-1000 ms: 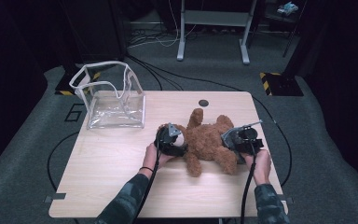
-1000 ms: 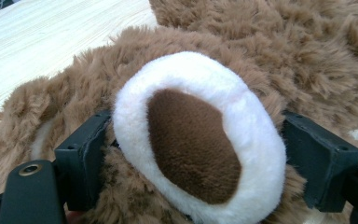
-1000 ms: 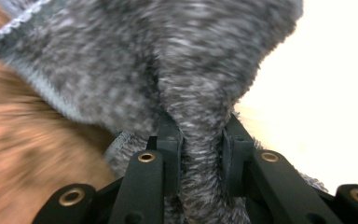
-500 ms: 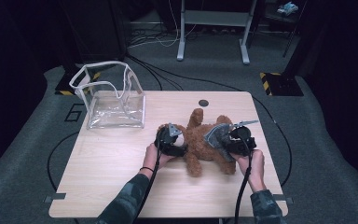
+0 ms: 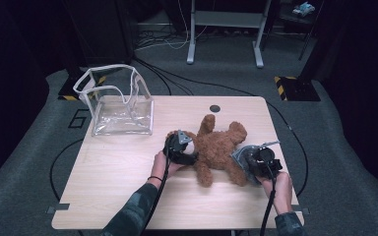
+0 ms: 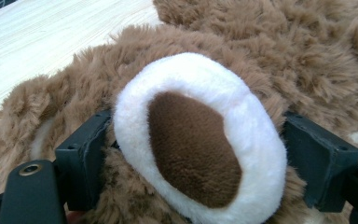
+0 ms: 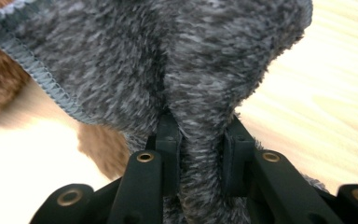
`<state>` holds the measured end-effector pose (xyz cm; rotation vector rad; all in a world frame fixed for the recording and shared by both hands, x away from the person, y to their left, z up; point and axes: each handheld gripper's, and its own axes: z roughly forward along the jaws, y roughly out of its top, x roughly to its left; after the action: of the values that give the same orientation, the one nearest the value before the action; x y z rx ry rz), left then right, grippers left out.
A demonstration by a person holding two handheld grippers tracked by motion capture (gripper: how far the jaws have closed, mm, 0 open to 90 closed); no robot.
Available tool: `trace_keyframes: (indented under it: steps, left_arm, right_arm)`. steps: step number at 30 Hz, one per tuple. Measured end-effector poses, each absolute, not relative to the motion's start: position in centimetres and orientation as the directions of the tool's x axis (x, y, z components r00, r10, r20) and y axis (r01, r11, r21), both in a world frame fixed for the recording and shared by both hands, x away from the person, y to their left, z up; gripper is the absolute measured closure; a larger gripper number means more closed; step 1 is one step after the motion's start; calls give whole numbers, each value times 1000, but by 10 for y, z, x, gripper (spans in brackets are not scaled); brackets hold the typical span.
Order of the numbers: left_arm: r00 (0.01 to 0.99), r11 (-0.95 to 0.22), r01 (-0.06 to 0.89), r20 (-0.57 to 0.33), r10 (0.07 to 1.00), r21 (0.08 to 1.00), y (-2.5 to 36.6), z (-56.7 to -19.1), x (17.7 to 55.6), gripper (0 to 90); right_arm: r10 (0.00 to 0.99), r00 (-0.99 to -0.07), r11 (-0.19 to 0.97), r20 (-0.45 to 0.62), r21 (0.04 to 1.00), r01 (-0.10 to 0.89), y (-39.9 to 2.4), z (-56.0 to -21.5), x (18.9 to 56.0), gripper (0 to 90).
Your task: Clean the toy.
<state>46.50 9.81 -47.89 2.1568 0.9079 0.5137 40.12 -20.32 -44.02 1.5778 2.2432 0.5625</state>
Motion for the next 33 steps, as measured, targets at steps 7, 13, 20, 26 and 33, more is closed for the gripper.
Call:
trace_keyframes:
  steps: [7,13,20,26,33]
  left_arm:
    - [672,-482,445,75,737,755,98,-479,465,178]
    - [673,-486,445,78,736,752,98,-479,465,178]
    - [675,-483,444,73,734,754,99,-479,465,179]
    - [671,-478,447,70,739,756,99,-479,465,178]
    - [668,-483,448,77,740,752,98,-479,466,178]
  right_arm:
    - [936,-351,275,0,620,734,-196,-406,395,725]
    - [917,-399,322,-19,626,710,-162,-408,411,723]
    - [941,-337,263,25,574,776,-181,-437,412,725]
    - [953,-301,244,19,537,807,-206,-450,395,725]
    - [940,-340,241,37,635,734,-194,-420,385,722]
